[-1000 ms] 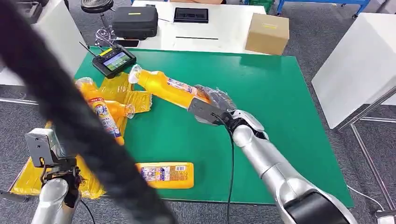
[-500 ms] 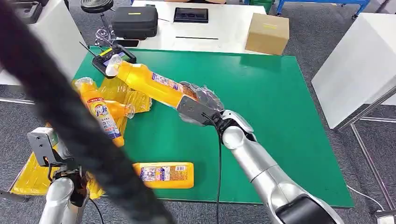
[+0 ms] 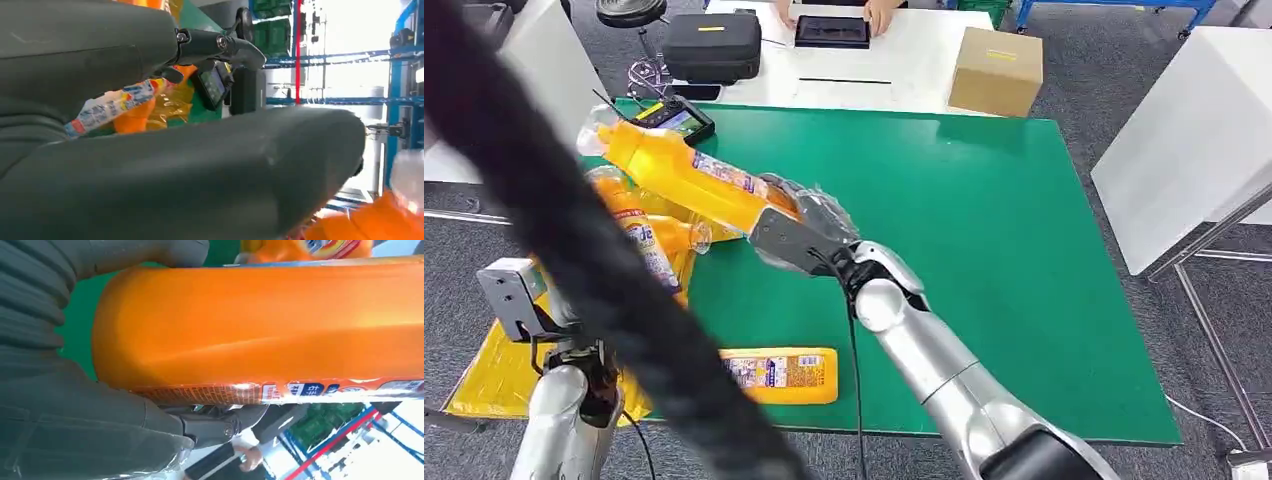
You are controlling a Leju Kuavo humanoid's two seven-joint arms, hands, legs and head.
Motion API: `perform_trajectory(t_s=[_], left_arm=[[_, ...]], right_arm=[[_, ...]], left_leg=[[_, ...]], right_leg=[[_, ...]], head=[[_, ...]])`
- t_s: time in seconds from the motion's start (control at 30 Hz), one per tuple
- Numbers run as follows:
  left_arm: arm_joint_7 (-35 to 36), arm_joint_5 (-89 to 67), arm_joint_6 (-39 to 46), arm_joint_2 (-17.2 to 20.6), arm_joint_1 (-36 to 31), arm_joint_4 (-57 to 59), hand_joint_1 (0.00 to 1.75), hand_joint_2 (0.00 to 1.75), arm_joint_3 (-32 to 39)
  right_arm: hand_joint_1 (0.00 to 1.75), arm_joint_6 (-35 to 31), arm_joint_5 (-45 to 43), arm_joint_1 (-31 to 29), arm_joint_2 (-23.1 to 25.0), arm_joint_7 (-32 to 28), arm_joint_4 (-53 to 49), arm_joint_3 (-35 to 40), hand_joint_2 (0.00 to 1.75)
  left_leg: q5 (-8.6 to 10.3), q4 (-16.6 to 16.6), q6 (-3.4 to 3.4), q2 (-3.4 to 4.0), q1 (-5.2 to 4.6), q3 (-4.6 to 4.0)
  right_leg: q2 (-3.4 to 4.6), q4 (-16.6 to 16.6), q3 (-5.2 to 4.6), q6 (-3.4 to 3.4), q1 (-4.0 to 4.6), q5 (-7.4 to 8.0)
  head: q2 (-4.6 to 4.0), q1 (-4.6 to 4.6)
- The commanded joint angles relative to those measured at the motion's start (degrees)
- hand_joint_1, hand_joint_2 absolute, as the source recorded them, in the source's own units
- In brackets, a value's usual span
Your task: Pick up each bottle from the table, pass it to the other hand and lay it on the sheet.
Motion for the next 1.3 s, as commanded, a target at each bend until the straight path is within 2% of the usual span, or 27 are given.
perform_trajectory(t_s=[0.03, 0.1, 0.4, 0.67, 0.9, 1.03, 1.23, 1.27, 1.3], left_arm=[[0.2, 1.1, 0.3, -1.0, -7.5, 6.1, 0.00, 0.00, -4.7], [0.7, 1.0, 0.6, -1.6, -8.7, 6.5, 0.00, 0.00, -5.1], [0.8, 0.1, 0.1, -2.3, -7.8, 3.9, 0.00, 0.00, -8.8], [0.9, 0.1, 0.1, -2.3, -7.9, 4.3, 0.00, 0.00, -9.1], [1.2, 0.3, 1.4, -2.1, -8.9, 6.9, 0.00, 0.00, -9.7], [1.3, 0.4, 1.5, -1.9, -8.9, 7.7, 0.00, 0.00, -9.4], [1.3, 0.5, 1.5, -2.1, -9.0, 7.9, 0.00, 0.00, -9.3], [1.3, 0.5, 1.5, -2.2, -9.1, 8.0, 0.00, 1.75, -9.3], [1.5, 0.7, 1.5, -2.3, -9.2, 8.1, 0.00, 1.75, -9.1]], right_arm=[[1.75, -3.4, -2.4, -9.0, 2.8, 0.7, 18.1, 2.7, 1.75], [1.75, -3.6, -5.7, -9.8, 2.8, 0.2, 18.6, 4.3, 1.75], [1.75, -3.6, -8.7, -9.2, 2.8, 2.9, 16.6, 12.5, 1.75], [1.75, -3.9, -9.1, -9.2, 2.8, 2.9, 16.6, 13.0, 1.75], [1.75, -4.3, -12.1, -9.9, 2.8, 5.0, 17.9, 19.7, 1.75], [1.75, -4.0, -12.9, -9.6, 2.8, 5.2, 17.1, 22.3, 1.75], [1.75, -4.1, -13.2, -9.5, 2.8, 5.4, 16.6, 23.1, 1.75], [1.75, -4.1, -13.6, -9.6, 2.8, 5.5, 16.5, 23.6, 1.75], [1.75, -4.2, -13.8, -9.6, 2.8, 5.7, 16.4, 24.1, 1.75]], left_leg=[[0.02, 0.0, -0.25, -0.08, 0.03, 0.14], [0.02, 0.0, -0.30, -0.15, 0.05, 0.14], [-0.01, 0.0, -0.30, -0.07, 0.02, 0.17], [0.04, 0.0, -0.26, -0.10, 0.00, 0.05], [-0.01, -0.1, -0.43, -0.07, 0.03, 0.27], [0.02, 0.0, -0.27, -0.04, 0.01, 0.12], [0.00, 0.0, -0.38, -0.07, 0.04, 0.20], [0.02, 0.0, -0.28, -0.08, 0.01, 0.09], [0.00, 0.0, -0.40, -0.08, 0.03, 0.21]], right_leg=[[-0.13, 0.0, 0.18, -0.11, 0.01, -0.03], [-0.20, 0.0, 0.21, -0.13, 0.02, -0.05], [-0.12, 0.0, 0.29, -0.14, -0.03, -0.08], [-0.11, 0.0, 0.13, -0.12, -0.04, -0.02], [-0.12, -0.1, 0.36, -0.20, -0.03, -0.08], [-0.06, -0.1, 0.19, -0.12, -0.04, -0.03], [-0.11, -0.1, 0.29, -0.18, -0.01, -0.07], [-0.10, 0.0, 0.18, -0.12, -0.03, -0.04], [-0.12, -0.1, 0.30, -0.18, -0.03, -0.07]], head=[[0.00, -0.02], [0.00, 0.00], [0.00, 0.00], [0.00, 0.00], [0.00, 0.00], [0.00, 0.00], [0.00, 0.00], [0.00, 0.00], [0.00, 0.00]])
